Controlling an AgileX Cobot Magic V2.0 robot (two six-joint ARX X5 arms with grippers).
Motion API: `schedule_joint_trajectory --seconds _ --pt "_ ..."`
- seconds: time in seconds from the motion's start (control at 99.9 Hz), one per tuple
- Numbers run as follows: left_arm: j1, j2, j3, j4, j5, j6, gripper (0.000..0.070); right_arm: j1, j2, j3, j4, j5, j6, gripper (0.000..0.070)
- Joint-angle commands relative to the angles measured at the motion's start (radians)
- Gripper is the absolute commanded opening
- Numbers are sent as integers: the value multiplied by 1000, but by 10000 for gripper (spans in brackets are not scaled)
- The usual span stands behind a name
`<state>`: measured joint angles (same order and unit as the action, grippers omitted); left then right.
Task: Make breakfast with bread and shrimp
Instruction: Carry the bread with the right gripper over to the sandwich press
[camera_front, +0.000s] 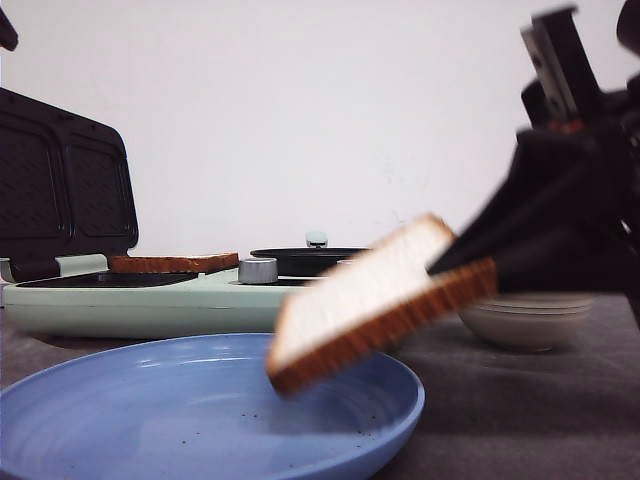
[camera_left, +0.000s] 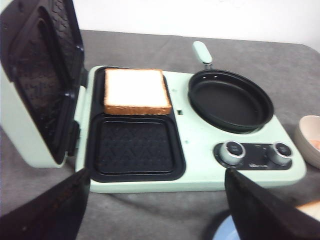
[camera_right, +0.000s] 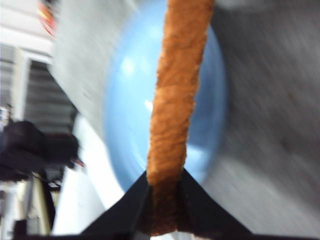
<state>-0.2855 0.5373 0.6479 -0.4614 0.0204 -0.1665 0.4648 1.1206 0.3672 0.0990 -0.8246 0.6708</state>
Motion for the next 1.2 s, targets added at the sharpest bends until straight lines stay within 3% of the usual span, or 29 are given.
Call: schedule_joint_trajectory --seconds 0.0,0.27,0.551,0.831,1.191 --pt "-2 3 5 9 -21 20 458 7 2 14 58 -13 79 0" --pt "-2 -39 5 1 -59 14 458 53 3 149 86 22 116 0" --pt "-2 -148 5 -131 -103 14 458 88 82 371 78 36 129 0" --pt "-2 -251 5 -153 -103 -34 458 166 328 621 79 49 105 0" --pt "-2 -262 5 -156 -106 -38 458 249 696 937 80 171 137 0"
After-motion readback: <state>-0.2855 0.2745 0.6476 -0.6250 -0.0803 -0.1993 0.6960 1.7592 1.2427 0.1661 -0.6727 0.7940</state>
